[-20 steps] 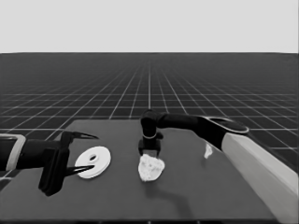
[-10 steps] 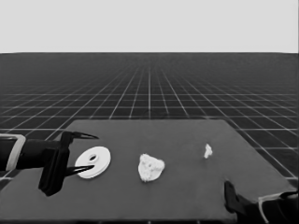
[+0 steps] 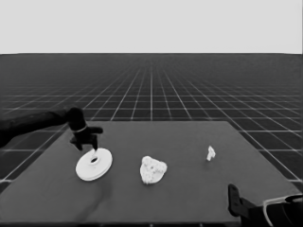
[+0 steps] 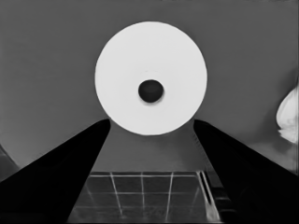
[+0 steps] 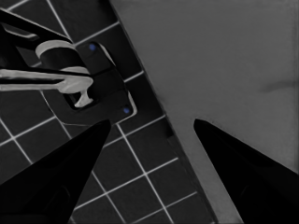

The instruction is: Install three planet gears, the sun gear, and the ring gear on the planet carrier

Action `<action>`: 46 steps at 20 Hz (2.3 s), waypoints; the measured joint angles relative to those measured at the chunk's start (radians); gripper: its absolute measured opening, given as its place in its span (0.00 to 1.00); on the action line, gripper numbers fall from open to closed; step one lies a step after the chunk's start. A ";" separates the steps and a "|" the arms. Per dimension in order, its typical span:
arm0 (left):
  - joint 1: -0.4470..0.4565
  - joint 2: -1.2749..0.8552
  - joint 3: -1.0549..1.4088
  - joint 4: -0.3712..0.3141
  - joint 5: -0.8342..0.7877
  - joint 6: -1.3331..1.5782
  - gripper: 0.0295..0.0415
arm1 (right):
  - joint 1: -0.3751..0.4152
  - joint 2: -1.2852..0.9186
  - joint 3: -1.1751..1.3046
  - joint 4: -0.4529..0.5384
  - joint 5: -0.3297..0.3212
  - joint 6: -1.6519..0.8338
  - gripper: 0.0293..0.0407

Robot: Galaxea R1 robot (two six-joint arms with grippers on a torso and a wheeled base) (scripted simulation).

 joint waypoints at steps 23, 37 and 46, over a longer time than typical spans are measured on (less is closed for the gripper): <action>0.043 0.012 -0.029 0.021 -0.026 0.006 0.44 | 0.000 0.000 0.000 0.000 0.000 0.000 0.81; 0.047 0.707 -0.103 0.069 0.050 -0.612 0.44 | 0.000 0.000 0.000 0.000 0.000 0.000 0.81; 0.140 0.748 -0.197 0.157 0.021 -0.568 0.44 | 0.000 0.000 0.000 0.000 0.000 0.000 0.81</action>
